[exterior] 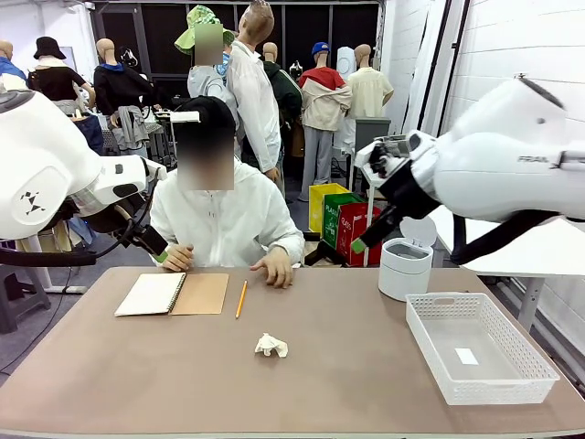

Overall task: Sort the paper based on its condition.
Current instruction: If a person hands you a paper, place it in the Organizing basket , and if it's crumpled, put it in the Trash can.

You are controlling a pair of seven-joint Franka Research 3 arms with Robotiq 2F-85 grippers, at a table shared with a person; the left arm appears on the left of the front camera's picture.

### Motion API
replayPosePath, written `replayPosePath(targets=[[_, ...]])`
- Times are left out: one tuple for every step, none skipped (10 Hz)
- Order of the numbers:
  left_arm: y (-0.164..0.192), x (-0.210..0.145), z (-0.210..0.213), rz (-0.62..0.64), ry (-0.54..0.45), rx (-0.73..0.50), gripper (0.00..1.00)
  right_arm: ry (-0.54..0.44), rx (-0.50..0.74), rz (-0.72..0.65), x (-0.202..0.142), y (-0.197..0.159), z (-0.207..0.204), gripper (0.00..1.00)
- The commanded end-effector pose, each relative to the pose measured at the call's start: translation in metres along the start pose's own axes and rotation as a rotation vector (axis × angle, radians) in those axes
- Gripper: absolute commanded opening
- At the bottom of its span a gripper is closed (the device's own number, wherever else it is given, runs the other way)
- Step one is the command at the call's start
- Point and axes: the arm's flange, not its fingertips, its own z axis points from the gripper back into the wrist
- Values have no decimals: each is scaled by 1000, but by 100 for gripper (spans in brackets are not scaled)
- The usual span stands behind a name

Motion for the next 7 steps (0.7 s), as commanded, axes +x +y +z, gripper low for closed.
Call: replayPosePath(targets=[[1, 0, 1, 5, -6, -1, 100, 34, 36, 87, 22, 4, -25, 100], [1, 0, 1, 5, -6, -1, 100, 60, 32, 134, 32, 12, -42, 100], [1, 0, 1, 5, -6, -1, 100, 76, 31, 181, 38, 20, -56, 100], [1, 0, 1, 5, -6, -1, 100, 91, 31, 217, 43, 27, -70, 100], [1, 0, 1, 5, -6, -1, 100, 109, 31, 239, 45, 33, -82, 100], [1, 0, 1, 5, -6, -1, 100, 124, 29, 252, 44, 36, -89, 100], [1, 0, 1, 5, -6, -1, 100, 130, 31, 252, 43, 37, -92, 100]])
